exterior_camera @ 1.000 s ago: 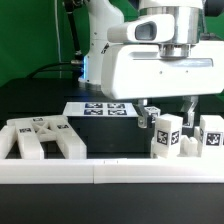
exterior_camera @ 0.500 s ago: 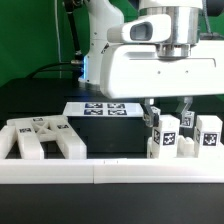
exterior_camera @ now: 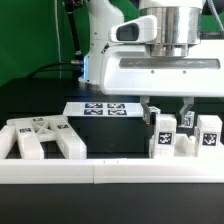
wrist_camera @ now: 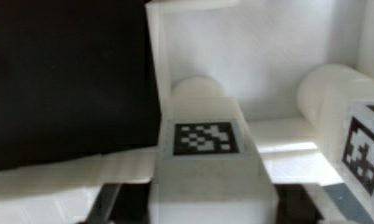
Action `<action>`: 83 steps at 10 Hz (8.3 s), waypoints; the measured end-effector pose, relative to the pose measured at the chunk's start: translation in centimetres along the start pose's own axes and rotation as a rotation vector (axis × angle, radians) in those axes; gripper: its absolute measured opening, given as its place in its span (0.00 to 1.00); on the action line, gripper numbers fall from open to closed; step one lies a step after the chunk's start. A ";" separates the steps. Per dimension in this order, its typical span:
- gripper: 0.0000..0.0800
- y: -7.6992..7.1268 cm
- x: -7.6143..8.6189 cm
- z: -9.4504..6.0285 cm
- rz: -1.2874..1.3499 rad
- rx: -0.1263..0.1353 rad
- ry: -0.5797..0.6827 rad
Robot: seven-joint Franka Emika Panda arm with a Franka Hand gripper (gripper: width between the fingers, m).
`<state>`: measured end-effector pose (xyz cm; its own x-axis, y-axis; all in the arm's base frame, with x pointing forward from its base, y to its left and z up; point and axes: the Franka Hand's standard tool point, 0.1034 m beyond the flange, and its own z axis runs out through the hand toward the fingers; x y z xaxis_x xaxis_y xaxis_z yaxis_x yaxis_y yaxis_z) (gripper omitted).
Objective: Assemble chair
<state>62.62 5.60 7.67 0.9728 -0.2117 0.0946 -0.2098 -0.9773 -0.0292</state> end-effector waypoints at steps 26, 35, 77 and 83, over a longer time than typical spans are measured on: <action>0.81 0.5 -6.3 3.6 0.021 -0.010 0.124; 0.80 1.0 -7.9 6.3 0.003 -0.035 0.080; 0.80 8.5 -9.4 0.1 0.062 -0.172 -1.201; 0.81 9.9 -5.4 1.0 -0.093 -0.098 -1.011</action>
Offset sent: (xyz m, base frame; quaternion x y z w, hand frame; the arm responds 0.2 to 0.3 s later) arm 0.0000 0.0000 0.0000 0.0000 0.0000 0.1938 0.9810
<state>55.38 -2.94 5.87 0.6041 -0.0728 -0.7936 -0.0923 -0.9955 0.0210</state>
